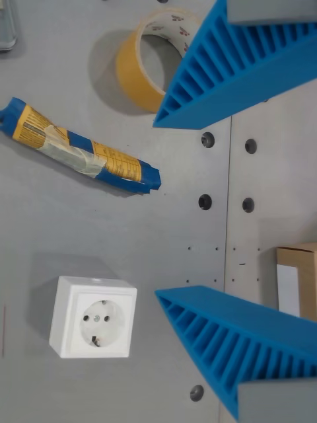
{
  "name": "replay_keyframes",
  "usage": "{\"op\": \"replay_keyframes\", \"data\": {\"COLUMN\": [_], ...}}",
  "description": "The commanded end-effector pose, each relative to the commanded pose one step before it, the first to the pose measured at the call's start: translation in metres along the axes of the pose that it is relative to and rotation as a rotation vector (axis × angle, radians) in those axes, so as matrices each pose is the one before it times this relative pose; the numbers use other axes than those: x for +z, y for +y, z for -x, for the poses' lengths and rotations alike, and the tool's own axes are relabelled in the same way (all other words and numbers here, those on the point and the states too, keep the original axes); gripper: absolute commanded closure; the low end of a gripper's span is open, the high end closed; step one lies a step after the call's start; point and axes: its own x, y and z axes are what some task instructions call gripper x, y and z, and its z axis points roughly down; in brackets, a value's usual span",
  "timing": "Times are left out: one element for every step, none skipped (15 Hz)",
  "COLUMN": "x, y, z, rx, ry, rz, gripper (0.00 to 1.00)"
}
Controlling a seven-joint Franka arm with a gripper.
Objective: Pick up the blue bag
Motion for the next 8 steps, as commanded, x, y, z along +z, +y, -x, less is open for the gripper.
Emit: {"op": "replay_keyframes", "data": {"x": [0.01235,0.00371,0.00415,0.00474,0.00500,0.00500,0.00500,0.00500], "y": [0.00395,0.00182,0.00224,0.00243,0.00234,0.00207,0.00178,0.00147], "z": [0.00915,0.00083,0.00040,-0.00004,-0.00043,-0.00076,-0.00084,-0.00071], "rx": [0.1233,0.0122,0.0172,0.0174,0.0146,0.0157,0.0179,0.0160], "ry": [0.1236,0.0044,0.0058,0.0000,0.0005,0.0015,-0.0039,-0.0027], "rz": [0.00242,-0.00077,-0.00074,-0.00202,-0.00056,-0.00201,-0.00113,-0.00127], "gripper": [0.00,0.00,0.00,0.00,0.00,0.00,0.00,0.00]}}
